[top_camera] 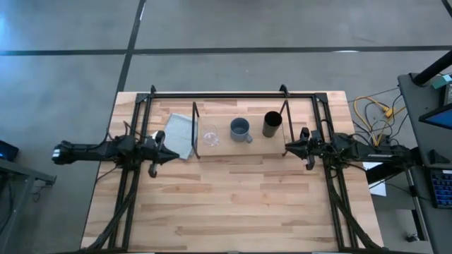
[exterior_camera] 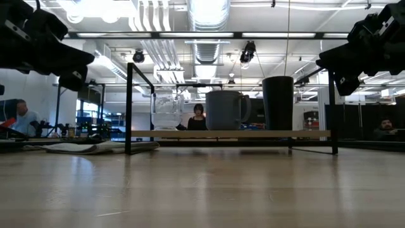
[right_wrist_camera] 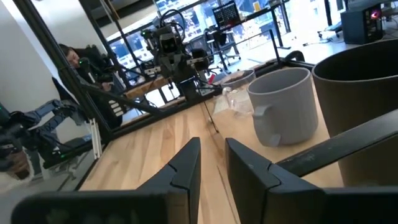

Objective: Stack small to large cups/mugs on shelf
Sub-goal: Return to Home Position

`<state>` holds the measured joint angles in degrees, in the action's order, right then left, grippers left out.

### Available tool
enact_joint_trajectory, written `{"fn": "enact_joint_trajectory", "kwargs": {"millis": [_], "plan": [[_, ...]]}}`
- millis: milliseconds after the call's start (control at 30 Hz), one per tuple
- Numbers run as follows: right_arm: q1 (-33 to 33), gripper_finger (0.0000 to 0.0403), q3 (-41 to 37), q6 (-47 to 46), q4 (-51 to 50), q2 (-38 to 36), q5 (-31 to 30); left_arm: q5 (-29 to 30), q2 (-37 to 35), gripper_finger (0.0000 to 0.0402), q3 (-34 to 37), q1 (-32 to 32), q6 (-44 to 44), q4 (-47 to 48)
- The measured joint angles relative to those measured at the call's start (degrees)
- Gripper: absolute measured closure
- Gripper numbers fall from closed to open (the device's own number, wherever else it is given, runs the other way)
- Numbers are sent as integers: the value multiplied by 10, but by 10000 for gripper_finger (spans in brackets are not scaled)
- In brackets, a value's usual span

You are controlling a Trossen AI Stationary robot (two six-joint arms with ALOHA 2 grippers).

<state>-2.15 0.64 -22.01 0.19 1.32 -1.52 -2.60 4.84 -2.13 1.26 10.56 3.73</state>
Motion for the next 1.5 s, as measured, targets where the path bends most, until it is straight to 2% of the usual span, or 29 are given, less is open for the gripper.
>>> {"fn": "enact_joint_trajectory", "kwargs": {"millis": [133,300,833,1200,1500], "plan": [[0,335,0,-3,0,0,0,0,16,402,0,0,2,0],[0,335,0,-3,0,0,2,-1,24,402,0,0,58,-2],[0,335,0,-5,0,0,1,-4,26,402,1,0,55,-27],[0,335,0,-5,0,0,0,-3,-33,402,3,2,55,-35],[0,335,0,-5,0,0,0,-2,-24,402,3,2,55,-39]]}}
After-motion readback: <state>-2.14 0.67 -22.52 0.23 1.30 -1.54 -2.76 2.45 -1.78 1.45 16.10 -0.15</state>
